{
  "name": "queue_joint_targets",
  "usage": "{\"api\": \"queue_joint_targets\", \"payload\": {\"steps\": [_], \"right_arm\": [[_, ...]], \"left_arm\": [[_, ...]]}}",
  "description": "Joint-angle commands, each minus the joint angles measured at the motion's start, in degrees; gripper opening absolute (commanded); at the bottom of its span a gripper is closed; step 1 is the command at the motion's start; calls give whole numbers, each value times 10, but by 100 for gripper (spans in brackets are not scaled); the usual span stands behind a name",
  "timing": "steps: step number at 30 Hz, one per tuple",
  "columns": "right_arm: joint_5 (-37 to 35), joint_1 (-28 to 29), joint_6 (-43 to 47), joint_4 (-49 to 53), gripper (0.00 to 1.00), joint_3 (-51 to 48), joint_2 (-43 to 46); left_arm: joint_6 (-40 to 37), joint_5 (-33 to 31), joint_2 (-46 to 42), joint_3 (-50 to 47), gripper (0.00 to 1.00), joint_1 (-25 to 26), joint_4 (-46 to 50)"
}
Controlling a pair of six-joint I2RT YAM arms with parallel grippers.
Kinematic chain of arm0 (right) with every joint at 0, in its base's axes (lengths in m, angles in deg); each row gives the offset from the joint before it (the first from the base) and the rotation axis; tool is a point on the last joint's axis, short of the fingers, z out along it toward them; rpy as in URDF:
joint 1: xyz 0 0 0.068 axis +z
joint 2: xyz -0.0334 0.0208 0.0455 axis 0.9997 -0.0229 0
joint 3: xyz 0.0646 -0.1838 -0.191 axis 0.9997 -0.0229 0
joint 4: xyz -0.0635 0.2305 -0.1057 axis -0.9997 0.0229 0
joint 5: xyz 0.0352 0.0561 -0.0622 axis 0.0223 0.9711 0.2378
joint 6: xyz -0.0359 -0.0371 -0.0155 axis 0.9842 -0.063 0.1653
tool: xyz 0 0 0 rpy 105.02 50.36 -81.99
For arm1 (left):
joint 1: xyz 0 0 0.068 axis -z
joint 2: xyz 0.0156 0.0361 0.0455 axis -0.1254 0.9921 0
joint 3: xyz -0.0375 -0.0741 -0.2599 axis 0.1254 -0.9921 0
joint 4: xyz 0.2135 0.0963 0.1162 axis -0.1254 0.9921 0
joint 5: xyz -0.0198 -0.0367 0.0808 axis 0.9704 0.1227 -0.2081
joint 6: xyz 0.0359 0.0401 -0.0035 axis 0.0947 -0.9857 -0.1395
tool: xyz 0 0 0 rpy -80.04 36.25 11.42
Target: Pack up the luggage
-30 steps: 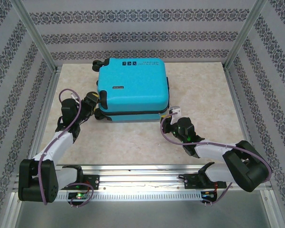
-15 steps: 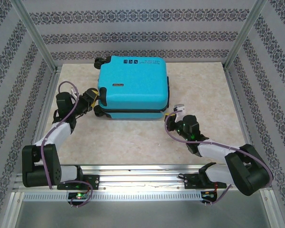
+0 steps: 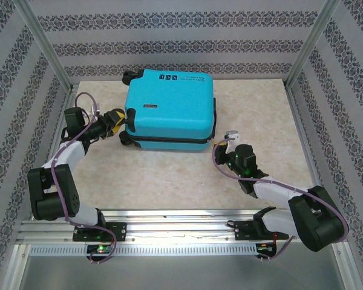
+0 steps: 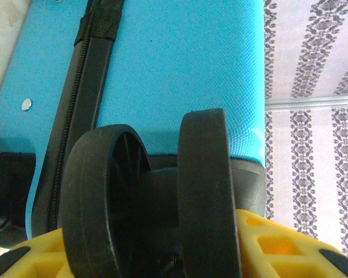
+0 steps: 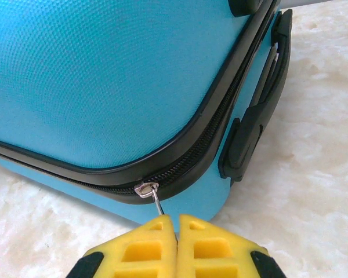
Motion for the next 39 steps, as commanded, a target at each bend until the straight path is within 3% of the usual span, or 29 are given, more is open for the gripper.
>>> {"api": "queue_joint_targets", "payload": {"steps": [1,12,16,18,23,29,35,39], "right_arm": [[-75,-35,10,10,0,23,-15],[-40,-70,5,10,0,54,-18],[43,-65,2,-18,0,43,-18],[45,-50,6,-22,0,37,-18],[64,-24,14,-38,0,31,-20],[2,-39,14,-18,0,38,-23],[-104,-76,-19,4,0,66,-41],[-94,-94,-43,-15,0,82,-75]], "left_arm": [[-117,-49,12,16,5,-33,18],[-156,-69,8,30,3,-37,71],[-162,-87,1,38,15,-37,88],[-162,-90,-5,40,16,-37,89],[-171,-94,0,60,10,-39,97],[-157,-69,10,65,6,-58,82],[-159,-57,20,59,5,-66,72],[-133,-31,35,49,5,-84,32]]}}
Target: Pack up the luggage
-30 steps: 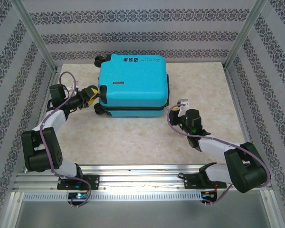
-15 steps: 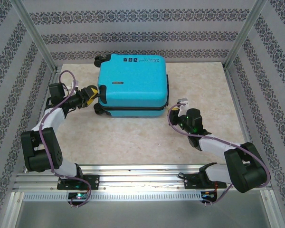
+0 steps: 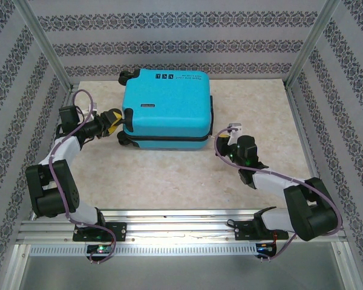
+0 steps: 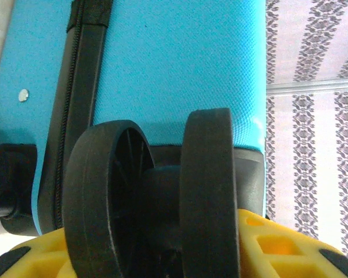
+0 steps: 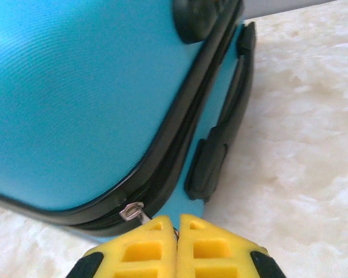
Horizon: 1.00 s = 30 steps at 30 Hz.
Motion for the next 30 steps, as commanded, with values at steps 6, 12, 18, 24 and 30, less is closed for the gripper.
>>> {"api": "queue_joint_targets", "payload": {"steps": [6,12,18,24,30], "right_arm": [[-53,-41,-14,-84,0,33,-52],[30,-16,32,-108,0,18,-31],[47,5,36,-97,0,7,-14],[54,17,28,-87,0,-6,-6],[44,22,23,-87,0,-8,-15]], "left_arm": [[-56,-82,11,9,4,-55,-55],[-60,-100,-9,13,49,-54,-37],[-75,-141,-68,23,66,-39,4],[-153,-287,-123,88,71,62,134],[-239,-473,-72,230,74,254,272]]}}
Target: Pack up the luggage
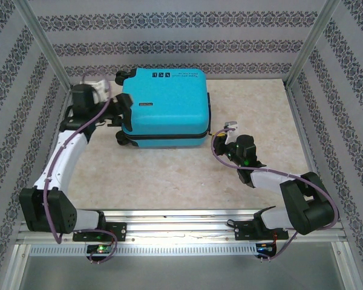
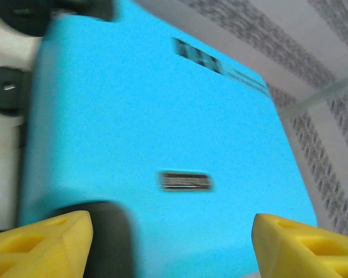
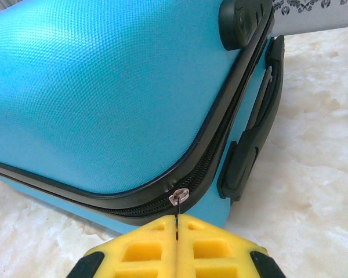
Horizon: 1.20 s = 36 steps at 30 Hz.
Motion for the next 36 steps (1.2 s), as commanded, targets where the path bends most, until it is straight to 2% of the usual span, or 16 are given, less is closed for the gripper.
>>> {"api": "queue_joint_targets", "payload": {"steps": [1,4,8,10,14,24,30,36], "right_arm": [[-1,6,-4,-23,0,-6,6],[-3,7,-10,-24,0,-7,4],[-7,8,-17,-22,0,-9,3],[-5,8,-21,-21,0,-10,3],[-3,9,-25,-20,0,-14,3],[3,10,-30,-22,0,-16,-2],[6,12,-33,-25,0,-15,-6],[7,18,-34,-25,0,-15,-6]], "left_arm": [[-80,-147,40,70,75,85,111],[-109,-232,99,145,77,171,156],[-139,-301,197,256,79,262,203],[-153,-333,249,321,80,297,231],[-175,-410,359,470,88,352,299],[-205,-493,546,758,91,408,427],[-201,-512,579,785,93,416,440],[-193,-483,596,783,93,417,438]]}}
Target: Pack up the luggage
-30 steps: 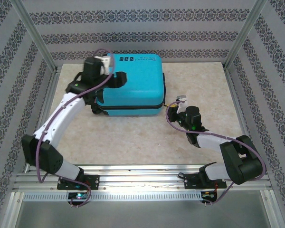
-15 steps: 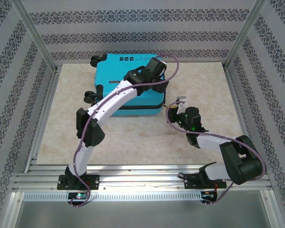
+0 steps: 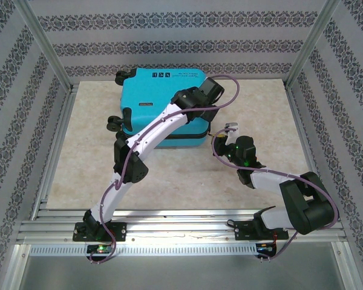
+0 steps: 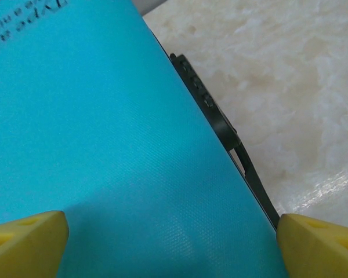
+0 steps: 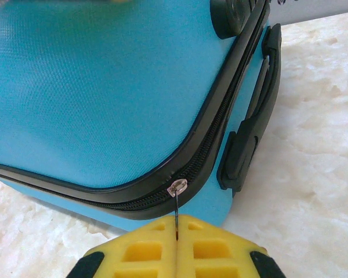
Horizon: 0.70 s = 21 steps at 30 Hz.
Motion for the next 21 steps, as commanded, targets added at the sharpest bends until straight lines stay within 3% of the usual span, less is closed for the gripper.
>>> {"api": "queue_joint_targets", "payload": {"steps": [1,12,15,21], "right_arm": [[11,12,-5,-21,0,-8,-3],[24,32,-3,-23,0,-19,6],[28,46,2,-24,0,-19,11],[29,79,12,-21,0,-46,21]], "left_arm": [[0,1,12,17,93,7,30],[20,-46,5,-35,82,9,125],[26,-64,-39,-130,80,10,114],[33,-51,-191,-395,79,7,0]]}}
